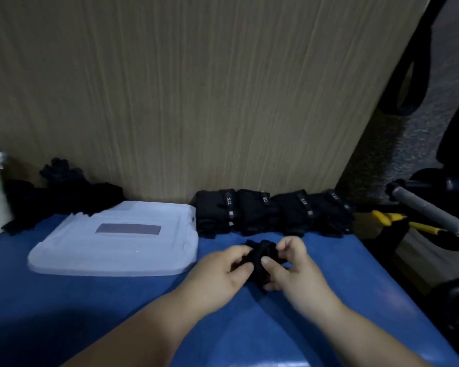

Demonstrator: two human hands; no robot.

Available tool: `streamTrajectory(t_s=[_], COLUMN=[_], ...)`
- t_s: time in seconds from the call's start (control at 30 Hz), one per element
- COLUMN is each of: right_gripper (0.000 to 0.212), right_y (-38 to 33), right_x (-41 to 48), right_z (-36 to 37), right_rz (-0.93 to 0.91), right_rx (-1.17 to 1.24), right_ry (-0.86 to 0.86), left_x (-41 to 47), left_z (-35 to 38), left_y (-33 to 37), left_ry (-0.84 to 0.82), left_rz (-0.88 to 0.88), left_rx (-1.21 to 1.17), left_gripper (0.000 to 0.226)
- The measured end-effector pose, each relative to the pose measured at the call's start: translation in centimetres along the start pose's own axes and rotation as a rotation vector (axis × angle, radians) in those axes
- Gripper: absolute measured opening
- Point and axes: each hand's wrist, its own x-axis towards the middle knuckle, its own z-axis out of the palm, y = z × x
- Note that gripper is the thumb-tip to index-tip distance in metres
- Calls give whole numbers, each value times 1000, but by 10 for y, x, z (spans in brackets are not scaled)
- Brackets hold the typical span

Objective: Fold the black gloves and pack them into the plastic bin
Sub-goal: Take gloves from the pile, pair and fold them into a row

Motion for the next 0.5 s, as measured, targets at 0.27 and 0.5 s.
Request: streamTrajectory(t_s=[0.27, 0.5], right_gripper=[20, 21], right_y=[3, 8], right_x=[9, 11], right_z=[-15, -20], right_rz=[61, 35], right_rx=[13, 157], right_ry=[-86, -244], left_x=[2, 10], left_z=[9, 12], left_y=[4, 2], left_ry=[43, 162], left_rz=[75, 81], left_rx=[62, 152], left_gripper=[37, 22])
